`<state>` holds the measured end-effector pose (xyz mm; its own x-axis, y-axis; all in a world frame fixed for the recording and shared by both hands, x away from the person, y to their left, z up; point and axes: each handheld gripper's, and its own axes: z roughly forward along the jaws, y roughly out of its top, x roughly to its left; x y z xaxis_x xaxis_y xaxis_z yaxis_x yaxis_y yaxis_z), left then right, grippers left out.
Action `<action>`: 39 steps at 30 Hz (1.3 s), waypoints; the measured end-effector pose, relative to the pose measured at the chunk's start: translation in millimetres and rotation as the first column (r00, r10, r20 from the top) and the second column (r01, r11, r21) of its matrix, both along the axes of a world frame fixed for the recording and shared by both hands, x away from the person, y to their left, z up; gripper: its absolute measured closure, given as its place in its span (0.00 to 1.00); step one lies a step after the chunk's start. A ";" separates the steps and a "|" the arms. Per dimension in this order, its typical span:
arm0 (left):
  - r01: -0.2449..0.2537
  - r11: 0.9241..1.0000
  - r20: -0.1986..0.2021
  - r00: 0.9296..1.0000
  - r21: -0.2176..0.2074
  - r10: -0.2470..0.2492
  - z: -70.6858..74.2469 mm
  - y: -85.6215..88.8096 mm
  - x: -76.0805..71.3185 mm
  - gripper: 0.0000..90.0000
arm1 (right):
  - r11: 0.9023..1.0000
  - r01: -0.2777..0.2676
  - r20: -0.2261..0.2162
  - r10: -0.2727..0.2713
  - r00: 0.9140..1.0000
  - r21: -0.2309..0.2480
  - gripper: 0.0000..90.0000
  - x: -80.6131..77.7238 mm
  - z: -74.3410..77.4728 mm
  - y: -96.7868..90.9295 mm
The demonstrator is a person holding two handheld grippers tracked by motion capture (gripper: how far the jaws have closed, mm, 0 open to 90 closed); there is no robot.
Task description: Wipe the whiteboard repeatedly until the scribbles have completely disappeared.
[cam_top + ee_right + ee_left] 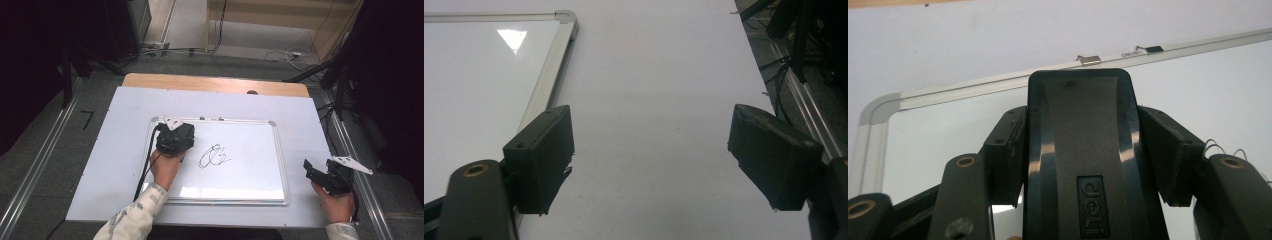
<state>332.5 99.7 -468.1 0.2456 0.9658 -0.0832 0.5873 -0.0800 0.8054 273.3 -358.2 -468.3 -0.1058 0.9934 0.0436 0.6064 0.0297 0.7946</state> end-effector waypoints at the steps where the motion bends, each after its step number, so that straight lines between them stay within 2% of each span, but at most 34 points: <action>1: 0.004 1.000 0.000 1.000 0.001 -0.004 -0.2 -2.2 -0.3 0.45 | 1.000 0.000 0.000 0.000 1.000 0.001 0.19 0.1 0.1 0.5; 7: 0.024 1.000 0.000 1.000 -0.002 -0.024 -1.4 -12.7 0.3 0.45 | 1.000 -0.004 -0.001 0.004 1.000 -0.004 0.19 0.9 -0.4 1.4; 17: 0.040 0.999 -0.023 0.999 -0.005 -0.040 -7.7 -24.6 6.3 0.45 | 1.000 -0.002 -0.003 0.002 1.000 -0.003 0.20 1.0 -0.5 1.2; 39: 0.082 0.996 -0.045 0.996 0.036 -0.080 -19.7 -39.9 9.0 0.45 | 1.000 -0.001 -0.001 0.001 1.000 0.000 0.20 0.5 -0.2 0.4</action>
<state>341.5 59.7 -487.8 0.3204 0.9454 -0.0597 0.6123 -0.1586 0.7745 273.8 -357.8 -468.5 -0.1069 0.9933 0.0438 0.6074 0.0304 0.7938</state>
